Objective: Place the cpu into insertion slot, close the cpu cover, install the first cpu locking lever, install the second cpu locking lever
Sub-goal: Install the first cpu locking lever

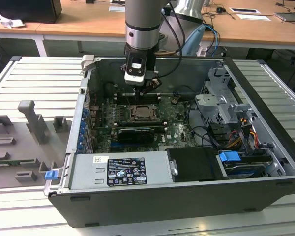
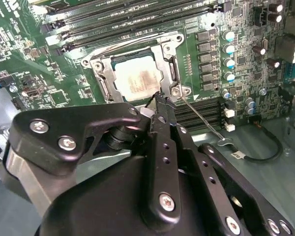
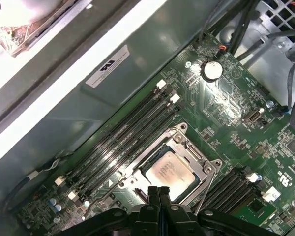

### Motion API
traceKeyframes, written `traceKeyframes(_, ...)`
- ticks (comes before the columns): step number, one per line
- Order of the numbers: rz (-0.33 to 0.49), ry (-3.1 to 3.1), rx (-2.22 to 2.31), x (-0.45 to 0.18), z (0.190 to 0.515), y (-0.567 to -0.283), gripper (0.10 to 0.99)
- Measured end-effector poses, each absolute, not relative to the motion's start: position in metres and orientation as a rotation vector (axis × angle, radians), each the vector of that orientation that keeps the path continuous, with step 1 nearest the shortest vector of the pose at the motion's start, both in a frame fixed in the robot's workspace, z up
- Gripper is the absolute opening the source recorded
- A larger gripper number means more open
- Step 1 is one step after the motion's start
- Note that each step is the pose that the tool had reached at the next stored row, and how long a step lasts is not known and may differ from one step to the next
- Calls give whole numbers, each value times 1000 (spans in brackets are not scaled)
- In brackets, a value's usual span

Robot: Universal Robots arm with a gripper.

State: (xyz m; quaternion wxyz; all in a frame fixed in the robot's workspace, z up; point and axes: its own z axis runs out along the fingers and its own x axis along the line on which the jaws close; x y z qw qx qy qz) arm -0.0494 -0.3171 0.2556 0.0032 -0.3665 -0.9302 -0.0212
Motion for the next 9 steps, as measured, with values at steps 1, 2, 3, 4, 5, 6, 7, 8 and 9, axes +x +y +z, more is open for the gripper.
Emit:
traceKeyframes(1,-66,-2920,-1139,-49,256,-317,106)
traceKeyframes(2,-66,-2924,-1129,-49,256,-317,106)
traceKeyframes(3,-66,-2929,-1115,-49,256,-317,106)
traceKeyframes(4,-66,-2932,-1106,-49,256,-317,106)
traceKeyframes(5,-66,-2936,-1097,-49,256,-317,106)
traceKeyframes(6,-66,-2941,-1081,-49,256,-317,106)
traceKeyframes(7,-66,-2947,-1065,-49,256,-317,106)
traceKeyframes(8,-66,-2952,-1051,-49,256,-317,106)
traceKeyframes(9,-66,-2955,-1042,-49,256,-317,106)
